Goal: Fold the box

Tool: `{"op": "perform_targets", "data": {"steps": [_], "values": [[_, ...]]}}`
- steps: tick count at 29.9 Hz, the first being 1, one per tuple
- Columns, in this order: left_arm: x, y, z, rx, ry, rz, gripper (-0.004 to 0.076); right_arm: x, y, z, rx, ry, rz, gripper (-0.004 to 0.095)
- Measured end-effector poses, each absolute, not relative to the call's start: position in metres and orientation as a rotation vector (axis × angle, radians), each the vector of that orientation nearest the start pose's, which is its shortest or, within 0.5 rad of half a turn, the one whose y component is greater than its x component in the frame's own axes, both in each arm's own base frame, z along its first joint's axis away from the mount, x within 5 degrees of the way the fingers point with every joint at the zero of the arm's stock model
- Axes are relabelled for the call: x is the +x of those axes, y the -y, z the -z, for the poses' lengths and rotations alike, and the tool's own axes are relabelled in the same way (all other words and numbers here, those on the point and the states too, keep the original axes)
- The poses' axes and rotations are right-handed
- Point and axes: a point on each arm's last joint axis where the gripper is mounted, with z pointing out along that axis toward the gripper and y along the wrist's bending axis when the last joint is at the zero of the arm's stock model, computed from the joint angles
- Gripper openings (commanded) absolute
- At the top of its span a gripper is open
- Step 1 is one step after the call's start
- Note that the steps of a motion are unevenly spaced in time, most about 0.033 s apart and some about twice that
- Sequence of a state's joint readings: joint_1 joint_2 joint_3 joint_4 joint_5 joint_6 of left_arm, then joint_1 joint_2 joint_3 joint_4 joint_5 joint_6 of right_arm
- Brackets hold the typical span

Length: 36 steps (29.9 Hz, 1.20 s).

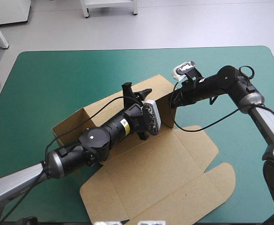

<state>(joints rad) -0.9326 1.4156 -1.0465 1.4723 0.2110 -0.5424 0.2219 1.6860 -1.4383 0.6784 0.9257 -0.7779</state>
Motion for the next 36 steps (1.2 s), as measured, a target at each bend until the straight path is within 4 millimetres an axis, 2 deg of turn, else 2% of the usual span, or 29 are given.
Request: {"op": "perform_targets", "data": {"steps": [5, 8, 13, 16, 18, 20, 23, 25, 28, 32, 36], "values": [[0.182, 0.258, -0.347, 1.344, -1.256, 0.026, 0.0444, 0.348, -0.124, -0.315, -0.829, -2.317, -0.612, -0.0017], [0.179, 0.256, -0.35, 1.299, -1.302, 0.084, 0.0444, 0.348, -0.125, -0.315, -0.826, -2.321, -0.611, -0.0017], [0.194, 0.246, -0.356, 1.209, -1.37, 0.088, 0.0444, 0.348, -0.124, -0.315, -0.824, -2.323, -0.61, -0.0017], [0.215, 0.232, -0.377, 1.082, -1.396, 0.073, 0.0441, 0.348, -0.124, -0.315, -0.82, -2.325, -0.611, -0.0017], [0.233, 0.215, -0.394, 0.981, -1.407, 0.041, 0.0441, 0.348, -0.125, -0.315, -0.822, -2.327, -0.613, -0.0017], [0.252, 0.192, -0.409, 0.881, -1.42, -0.019, 0.0441, 0.348, -0.125, -0.315, -0.823, -2.327, -0.613, -0.0017], [0.28, 0.149, -0.421, 0.734, -1.463, -0.129, 0.0441, 0.348, -0.125, -0.315, -0.813, -2.332, -0.617, -0.0017], [0.292, 0.122, -0.423, 0.645, -1.503, -0.189, 0.0441, 0.348, -0.124, -0.315, -0.797, -2.34, -0.622, -0.0017], [0.309, 0.068, -0.422, 0.433, -1.604, -0.267, 0.0441, 0.348, -0.124, -0.315, -0.779, -2.349, -0.625, -0.0017], [0.315, -0.003, -0.415, 0.076, -1.739, -0.309, 0.0441, 0.349, -0.123, -0.315, -0.757, -2.361, -0.616, -0.0017], [0.306, -0.048, -0.402, -0.237, -1.883, -0.35, 0.0441, 0.349, -0.122, -0.315, -0.747, -2.367, -0.602, -0.0017]]}}
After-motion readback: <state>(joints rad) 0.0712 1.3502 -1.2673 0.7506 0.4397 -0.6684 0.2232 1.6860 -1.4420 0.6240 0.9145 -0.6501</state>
